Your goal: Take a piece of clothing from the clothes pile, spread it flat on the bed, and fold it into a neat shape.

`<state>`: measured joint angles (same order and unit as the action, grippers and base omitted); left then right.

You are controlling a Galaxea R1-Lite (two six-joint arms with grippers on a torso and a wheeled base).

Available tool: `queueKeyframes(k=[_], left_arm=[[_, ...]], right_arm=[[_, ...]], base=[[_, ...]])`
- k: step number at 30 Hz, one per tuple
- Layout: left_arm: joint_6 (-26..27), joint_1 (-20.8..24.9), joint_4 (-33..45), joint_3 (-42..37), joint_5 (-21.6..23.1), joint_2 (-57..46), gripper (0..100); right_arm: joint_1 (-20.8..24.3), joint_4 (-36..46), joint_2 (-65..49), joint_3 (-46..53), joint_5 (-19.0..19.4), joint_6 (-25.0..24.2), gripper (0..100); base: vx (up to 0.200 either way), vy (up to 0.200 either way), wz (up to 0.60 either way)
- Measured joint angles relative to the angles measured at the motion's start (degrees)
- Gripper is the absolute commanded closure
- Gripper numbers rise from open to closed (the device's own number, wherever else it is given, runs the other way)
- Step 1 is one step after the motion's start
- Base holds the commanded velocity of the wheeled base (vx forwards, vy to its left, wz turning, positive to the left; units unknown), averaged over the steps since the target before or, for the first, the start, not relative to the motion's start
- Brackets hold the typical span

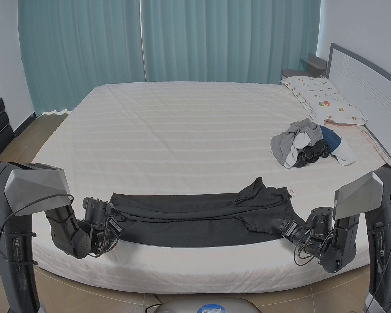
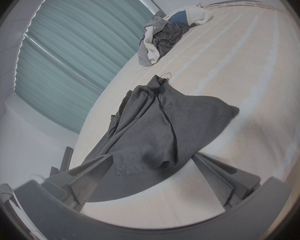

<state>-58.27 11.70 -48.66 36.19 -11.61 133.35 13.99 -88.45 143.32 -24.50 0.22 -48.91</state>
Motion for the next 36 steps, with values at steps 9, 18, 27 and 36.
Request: queueKeyframes(k=[9, 18, 27, 36], left_arm=[[-0.2, -0.3, 0.0, -0.1, 0.1, -0.3, 100], [-0.3, -0.7, 0.0, -0.7, 0.2, -0.6, 100], [-0.2, -2.5, 0.2, -2.1, 0.8, -2.1, 100], [0.6, -3.8, 0.1, -5.3, 0.9, -4.5, 100]], right_arm=[[0.3, -0.3, 2.7, -3.3, -2.8, 1.3, 100], [0.7, -0.5, 3.1, -1.3, -2.9, 1.0, 100], [0.2, -0.5, 0.6, 3.2, -2.0, 0.8, 100], [-0.1, -0.5, -2.5, 7.9, 1.0, 0.9, 100]], base=[[0.0, 0.0, 0.0], [0.0, 0.0, 0.0], [0.0, 0.0, 0.0], [0.0, 0.0, 0.0]])
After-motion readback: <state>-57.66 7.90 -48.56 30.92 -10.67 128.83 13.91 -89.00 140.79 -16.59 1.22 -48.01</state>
